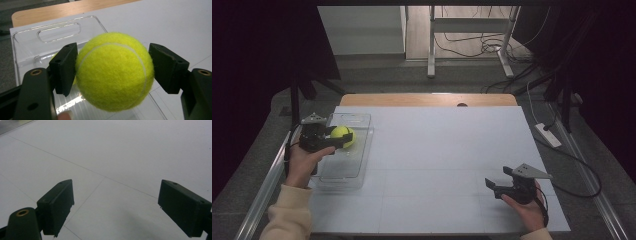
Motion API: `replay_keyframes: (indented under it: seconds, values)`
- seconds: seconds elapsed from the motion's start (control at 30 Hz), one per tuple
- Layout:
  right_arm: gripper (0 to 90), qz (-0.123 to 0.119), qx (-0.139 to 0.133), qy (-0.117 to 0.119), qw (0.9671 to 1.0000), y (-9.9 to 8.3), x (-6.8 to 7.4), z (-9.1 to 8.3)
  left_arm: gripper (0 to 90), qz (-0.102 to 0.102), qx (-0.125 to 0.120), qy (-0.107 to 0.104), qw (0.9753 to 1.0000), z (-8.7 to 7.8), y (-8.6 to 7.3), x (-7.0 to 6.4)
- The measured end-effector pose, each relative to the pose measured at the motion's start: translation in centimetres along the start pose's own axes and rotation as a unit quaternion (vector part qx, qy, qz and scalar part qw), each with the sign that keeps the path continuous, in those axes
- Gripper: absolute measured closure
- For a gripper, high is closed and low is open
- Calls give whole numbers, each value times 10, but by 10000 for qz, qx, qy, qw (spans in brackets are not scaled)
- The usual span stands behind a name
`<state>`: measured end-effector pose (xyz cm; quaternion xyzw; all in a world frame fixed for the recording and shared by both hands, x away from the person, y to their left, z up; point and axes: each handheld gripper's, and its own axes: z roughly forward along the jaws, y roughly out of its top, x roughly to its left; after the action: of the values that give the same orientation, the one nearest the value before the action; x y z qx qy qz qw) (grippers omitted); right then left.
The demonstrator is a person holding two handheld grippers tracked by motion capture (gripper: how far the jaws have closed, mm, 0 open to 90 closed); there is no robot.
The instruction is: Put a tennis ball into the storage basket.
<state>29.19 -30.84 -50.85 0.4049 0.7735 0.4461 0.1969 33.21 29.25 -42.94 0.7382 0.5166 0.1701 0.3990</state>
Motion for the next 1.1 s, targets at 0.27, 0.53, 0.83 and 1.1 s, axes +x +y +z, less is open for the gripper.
replay_keyframes:
  seconds: [0.27, 0.53, 0.83, 1.1]
  values:
    - [132, 1, -12, 1, 10000, 0, 0, 0, 280, -66, 86, 74, 9999, -1, -7, 8]
    - [132, -4, -3, -1, 10000, 0, 0, 1, 279, -83, 177, 140, 9997, 3, -11, 10]
    - [132, -1, -8, 5, 10000, 0, 0, 1, 279, -132, 375, 340, 9986, 8, -17, 18]
    - [132, -5, -5, 5, 10000, 0, 0, 1, 278, -177, 727, 545, 9957, 19, -24, 25]
